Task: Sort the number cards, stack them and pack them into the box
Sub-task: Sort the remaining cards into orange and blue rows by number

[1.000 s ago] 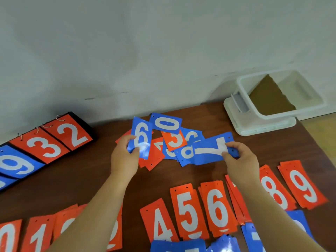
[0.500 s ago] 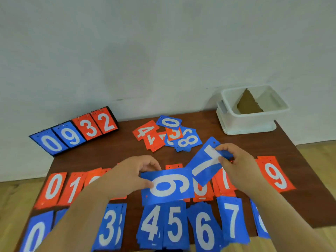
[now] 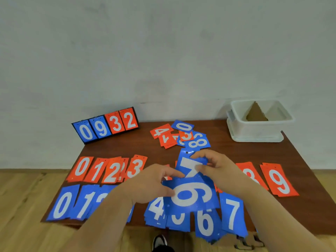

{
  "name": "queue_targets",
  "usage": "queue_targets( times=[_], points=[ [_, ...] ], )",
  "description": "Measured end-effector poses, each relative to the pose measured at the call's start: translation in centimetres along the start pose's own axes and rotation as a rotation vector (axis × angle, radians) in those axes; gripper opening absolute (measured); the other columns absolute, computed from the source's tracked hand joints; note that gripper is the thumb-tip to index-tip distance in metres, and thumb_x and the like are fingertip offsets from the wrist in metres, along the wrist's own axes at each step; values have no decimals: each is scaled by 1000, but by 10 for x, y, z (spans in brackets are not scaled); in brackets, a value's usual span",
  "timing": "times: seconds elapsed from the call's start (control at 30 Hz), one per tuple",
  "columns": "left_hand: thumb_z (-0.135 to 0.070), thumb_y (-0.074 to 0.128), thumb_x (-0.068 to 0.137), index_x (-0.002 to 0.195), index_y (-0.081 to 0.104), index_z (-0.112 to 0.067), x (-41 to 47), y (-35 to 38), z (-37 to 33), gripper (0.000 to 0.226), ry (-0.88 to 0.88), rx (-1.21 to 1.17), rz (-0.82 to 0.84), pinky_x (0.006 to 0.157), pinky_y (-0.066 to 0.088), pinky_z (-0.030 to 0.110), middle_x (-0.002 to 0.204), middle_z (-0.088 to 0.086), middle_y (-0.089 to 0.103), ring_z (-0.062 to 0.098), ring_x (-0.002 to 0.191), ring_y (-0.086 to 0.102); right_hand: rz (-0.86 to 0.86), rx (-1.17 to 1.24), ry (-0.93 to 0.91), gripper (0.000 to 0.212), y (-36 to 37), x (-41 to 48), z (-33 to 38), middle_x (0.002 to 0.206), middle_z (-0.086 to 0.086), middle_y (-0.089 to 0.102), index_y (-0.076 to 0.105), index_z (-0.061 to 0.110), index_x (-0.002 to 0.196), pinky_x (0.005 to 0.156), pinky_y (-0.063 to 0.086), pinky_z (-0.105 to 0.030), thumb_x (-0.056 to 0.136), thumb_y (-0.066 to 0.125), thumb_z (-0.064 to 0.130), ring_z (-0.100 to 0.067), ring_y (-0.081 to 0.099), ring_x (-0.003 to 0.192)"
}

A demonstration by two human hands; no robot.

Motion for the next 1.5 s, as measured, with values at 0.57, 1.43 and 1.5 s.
queue_targets(
  times=[0.57,1.43,1.5],
  points=[
    [-11,72,93,113,68,-40,-36,-36,151,35,-203,-395,-517,74,51,11,120,-17,63,2,103,62,-422,162,414,17,95,34,-23,87,-6,73,73,17,93,53,55,-38,93,63,3,-20,68,58],
    [-3,61,95,122,64,-37,114,166,35,44,-66,-223,-20,59,47,10,121,-13,60,0,87,60,-861,254,790,26,-28,-131,-194,97,0,74,70,23,103,49,51,-32,95,58,1,-20,66,65],
    [-4,59,97,125,63,-37,123,197,15,43,-102,-186,-25,56,44,13,116,-14,58,1,70,57,-802,213,801,27,-50,-143,-211,92,-1,74,70,22,99,46,44,-30,92,58,-2,-17,60,58]
  ],
)
Point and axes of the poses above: each hand's wrist, its own x-axis towards the middle knuckle, its own y-axis out of the palm, z = x × y, the point moved 1 cm from there along x, towards the middle knuckle
